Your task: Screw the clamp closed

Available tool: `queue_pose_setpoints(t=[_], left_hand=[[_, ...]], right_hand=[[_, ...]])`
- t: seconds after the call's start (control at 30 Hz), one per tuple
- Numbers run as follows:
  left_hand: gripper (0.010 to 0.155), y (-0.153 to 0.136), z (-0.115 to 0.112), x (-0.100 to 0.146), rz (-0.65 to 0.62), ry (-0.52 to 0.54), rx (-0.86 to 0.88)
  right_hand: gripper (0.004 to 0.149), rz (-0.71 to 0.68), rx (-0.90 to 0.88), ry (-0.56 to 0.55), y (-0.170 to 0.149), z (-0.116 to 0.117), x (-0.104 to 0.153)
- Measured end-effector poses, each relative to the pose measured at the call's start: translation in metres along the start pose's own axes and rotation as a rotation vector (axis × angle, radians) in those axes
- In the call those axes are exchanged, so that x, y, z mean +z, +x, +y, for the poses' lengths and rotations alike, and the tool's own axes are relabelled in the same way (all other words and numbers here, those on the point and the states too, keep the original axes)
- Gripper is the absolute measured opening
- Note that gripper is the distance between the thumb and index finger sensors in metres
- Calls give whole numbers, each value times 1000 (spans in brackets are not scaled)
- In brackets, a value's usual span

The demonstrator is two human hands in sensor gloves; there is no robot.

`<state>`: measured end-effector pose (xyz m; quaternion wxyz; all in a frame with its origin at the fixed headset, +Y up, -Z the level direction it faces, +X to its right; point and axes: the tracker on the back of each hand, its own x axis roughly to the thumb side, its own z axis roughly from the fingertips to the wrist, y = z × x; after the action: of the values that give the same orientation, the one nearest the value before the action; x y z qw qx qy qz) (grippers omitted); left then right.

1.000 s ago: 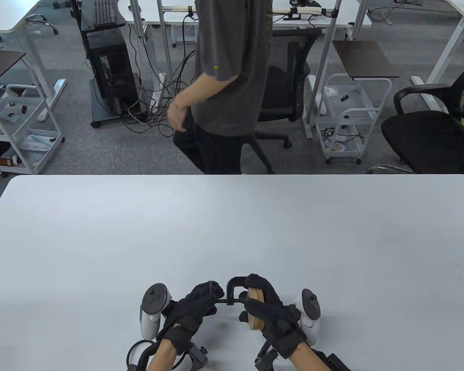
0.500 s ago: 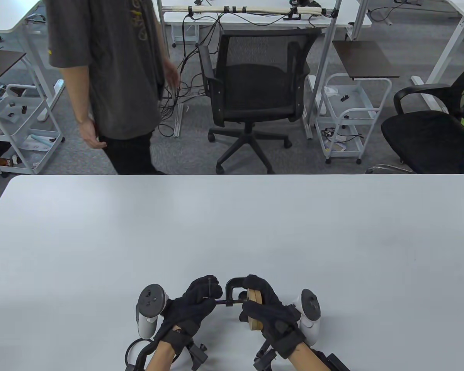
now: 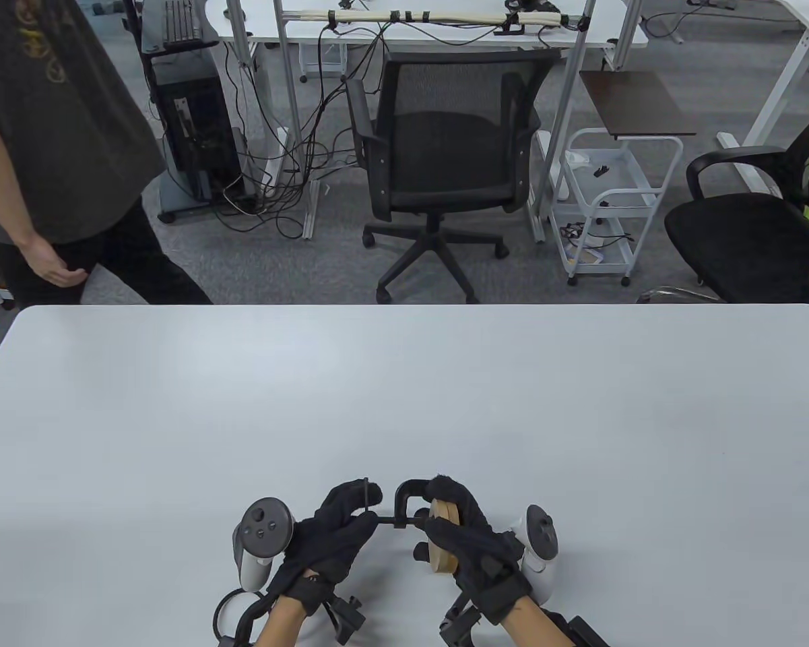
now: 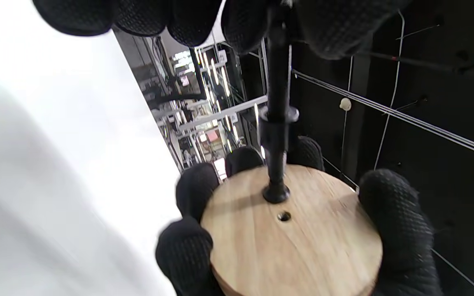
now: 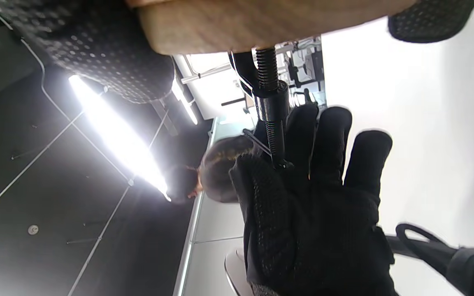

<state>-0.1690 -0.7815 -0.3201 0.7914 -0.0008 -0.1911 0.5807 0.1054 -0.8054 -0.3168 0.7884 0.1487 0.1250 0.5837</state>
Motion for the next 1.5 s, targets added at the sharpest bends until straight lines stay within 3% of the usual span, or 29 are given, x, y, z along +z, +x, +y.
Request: queue_pose_setpoints(t=[0.23, 0.3, 0.37, 0.43, 0.47, 0.9, 1.33, 1.5], left_hand=[[75, 14, 36, 2, -43, 84, -174], [76, 14, 50, 6, -49, 58, -362], [76, 8, 57, 12, -62, 101, -526], [77, 2, 60, 15, -55, 104, -593], [77, 3, 60, 15, -35, 25, -601], [73, 0, 65, 21, -1, 47, -635], [73, -2, 68, 20, 32, 33, -619], [73, -2, 68, 20, 39, 23, -619]], right_hand=[[77, -30, 129, -56, 8, -7, -3], [78, -29, 216, -68, 10, -10, -8], [78, -25, 303, -84, 11, -11, -14], [78, -13, 390, -111, 10, -10, -21], [78, 0, 425, -125, 8, -10, -26], [76, 144, 740, -157, -3, 4, -68], [71, 184, 883, -171, -7, 12, -86], [72, 200, 833, -154, -8, 11, -88]])
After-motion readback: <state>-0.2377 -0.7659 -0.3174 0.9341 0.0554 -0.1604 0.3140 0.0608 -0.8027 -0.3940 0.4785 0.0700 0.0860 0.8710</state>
